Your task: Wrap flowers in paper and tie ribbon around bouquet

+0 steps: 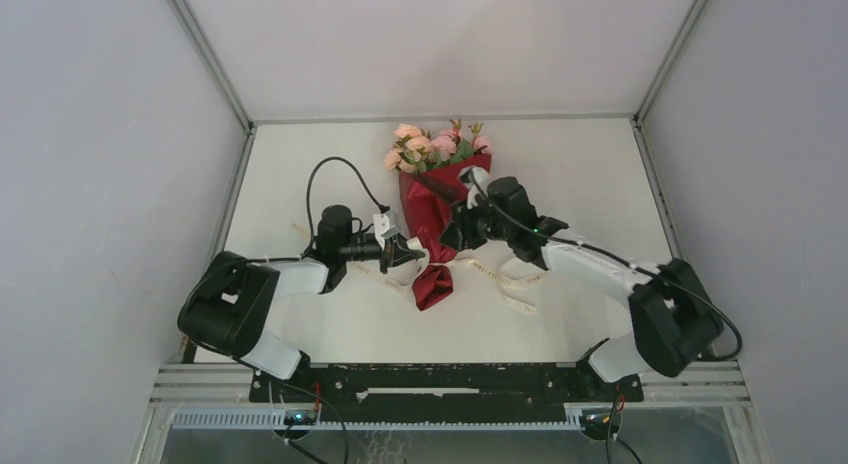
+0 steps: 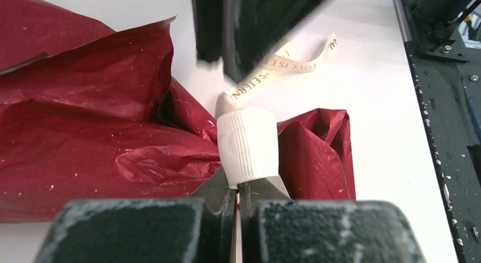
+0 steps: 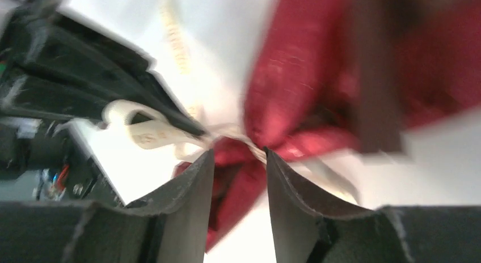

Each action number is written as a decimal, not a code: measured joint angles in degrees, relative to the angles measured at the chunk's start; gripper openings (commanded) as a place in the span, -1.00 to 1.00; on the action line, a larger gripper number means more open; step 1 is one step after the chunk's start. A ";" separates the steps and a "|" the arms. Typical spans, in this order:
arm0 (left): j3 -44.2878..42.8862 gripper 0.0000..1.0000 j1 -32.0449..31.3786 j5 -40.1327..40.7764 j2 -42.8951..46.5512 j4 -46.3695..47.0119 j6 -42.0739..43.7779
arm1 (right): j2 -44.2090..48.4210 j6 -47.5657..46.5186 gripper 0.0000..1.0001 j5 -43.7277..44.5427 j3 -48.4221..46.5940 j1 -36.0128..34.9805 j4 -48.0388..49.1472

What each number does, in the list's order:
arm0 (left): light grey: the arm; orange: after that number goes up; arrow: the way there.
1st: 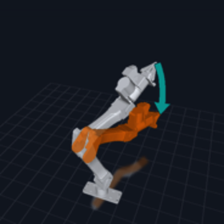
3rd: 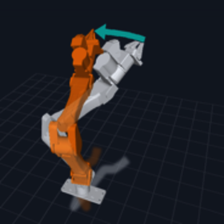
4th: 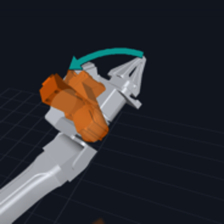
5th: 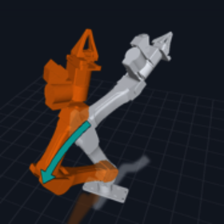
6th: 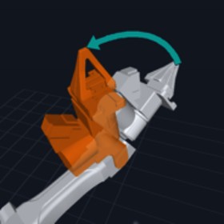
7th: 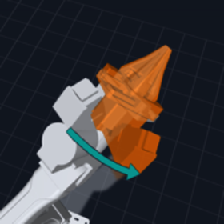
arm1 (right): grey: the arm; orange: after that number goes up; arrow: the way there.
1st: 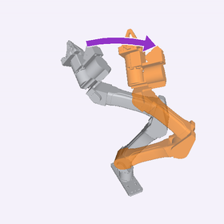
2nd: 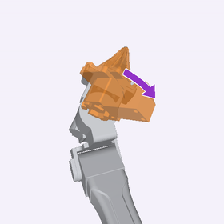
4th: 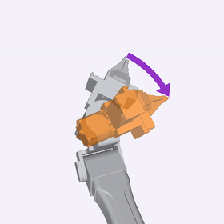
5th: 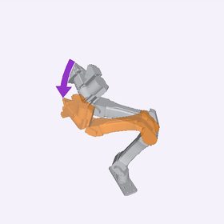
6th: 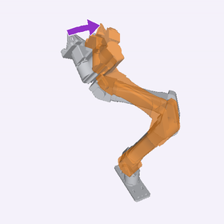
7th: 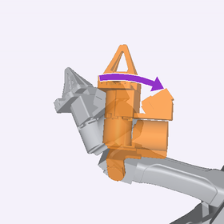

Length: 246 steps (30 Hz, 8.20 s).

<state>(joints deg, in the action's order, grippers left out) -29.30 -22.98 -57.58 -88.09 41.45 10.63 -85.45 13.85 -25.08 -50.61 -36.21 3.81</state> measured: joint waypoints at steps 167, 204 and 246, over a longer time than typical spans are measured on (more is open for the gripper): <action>-16.94 0.34 6.95 7.02 19.37 -51.30 15.76 | -9.62 -32.61 -1.00 -14.19 -13.16 -3.37 -10.03; -67.95 -0.98 14.84 45.99 -34.95 -89.85 -1.03 | -11.32 -24.09 -1.00 -8.46 -13.16 -6.16 -9.46; -42.97 -1.00 -31.30 18.43 11.74 -75.21 27.67 | -12.28 -3.02 -1.00 -14.82 -13.16 1.36 -3.61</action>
<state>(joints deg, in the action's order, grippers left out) -72.27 -54.28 -39.16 -76.36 -33.76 38.30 -97.73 10.83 -39.90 -63.77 -34.85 0.21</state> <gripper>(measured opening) 0.004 0.006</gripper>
